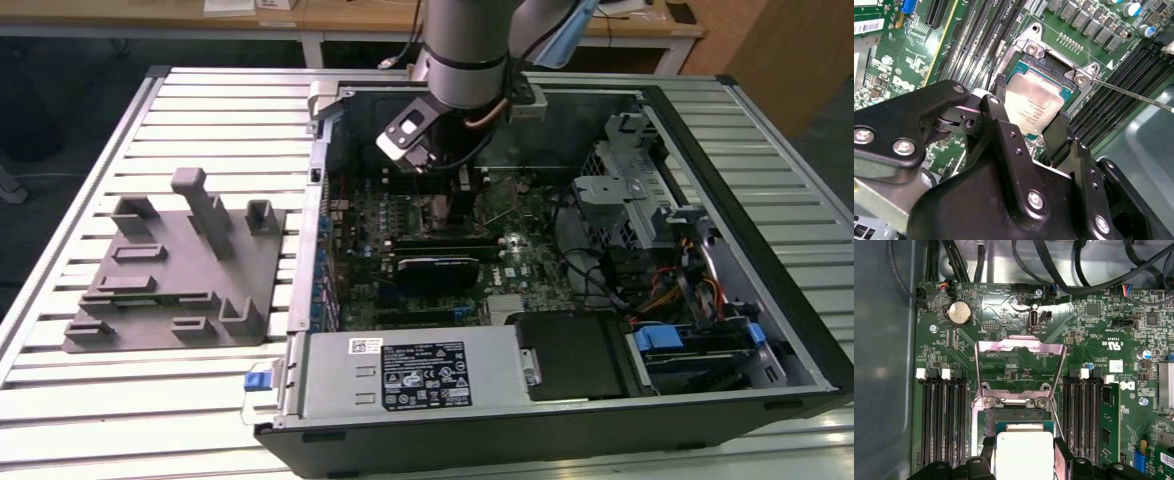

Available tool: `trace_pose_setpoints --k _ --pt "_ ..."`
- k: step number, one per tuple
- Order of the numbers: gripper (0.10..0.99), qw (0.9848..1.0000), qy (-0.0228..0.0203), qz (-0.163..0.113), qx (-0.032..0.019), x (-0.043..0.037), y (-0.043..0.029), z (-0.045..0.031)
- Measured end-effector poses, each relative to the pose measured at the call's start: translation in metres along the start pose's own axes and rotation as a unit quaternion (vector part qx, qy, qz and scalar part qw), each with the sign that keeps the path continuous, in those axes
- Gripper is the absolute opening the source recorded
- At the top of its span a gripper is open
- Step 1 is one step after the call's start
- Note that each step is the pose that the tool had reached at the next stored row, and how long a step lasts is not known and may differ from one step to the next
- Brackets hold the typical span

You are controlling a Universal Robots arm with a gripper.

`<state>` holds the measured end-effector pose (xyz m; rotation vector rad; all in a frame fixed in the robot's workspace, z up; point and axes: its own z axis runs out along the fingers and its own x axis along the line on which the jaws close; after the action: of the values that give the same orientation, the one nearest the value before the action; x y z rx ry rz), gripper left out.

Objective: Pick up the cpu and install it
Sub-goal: 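Place the cpu into insertion slot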

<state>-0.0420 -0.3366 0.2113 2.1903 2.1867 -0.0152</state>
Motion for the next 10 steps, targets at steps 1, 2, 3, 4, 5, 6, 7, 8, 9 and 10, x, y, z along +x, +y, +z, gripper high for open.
trace_pose_setpoints --k 1,2,3,4,5,6,7,8,9,10 --pt "0.541 1.0 -0.0006 0.0 0.0 0.0004 0.0003 0.0008" --pt "0.541 1.0 -0.001 0.0 0.0 0.0008 0.0003 0.0019" --pt "0.541 1.0 -0.0016 0.0 0.0 0.0011 0.0003 0.0031" --pt "0.541 1.0 -0.0023 0.0 0.0 0.0013 0.0003 0.0043" --pt "0.541 1.0 -0.0028 0.0 0.0 0.0015 0.0003 0.0054" --pt "0.541 1.0 -0.0033 0.0 0.0 0.0016 0.0002 0.0066" --pt "0.541 1.0 -0.0036 0.0 0.0 0.0019 0.0002 0.0077" --pt "0.541 1.0 -0.004 0.0 0.0 0.0021 0.0002 0.0086" --pt "0.541 1.0 -0.0042 0.0 0.0 0.0021 0.0002 0.0091" --pt "0.541 1.0 -0.0042 0.001 0.0 0.0021 0.0001 0.0095"
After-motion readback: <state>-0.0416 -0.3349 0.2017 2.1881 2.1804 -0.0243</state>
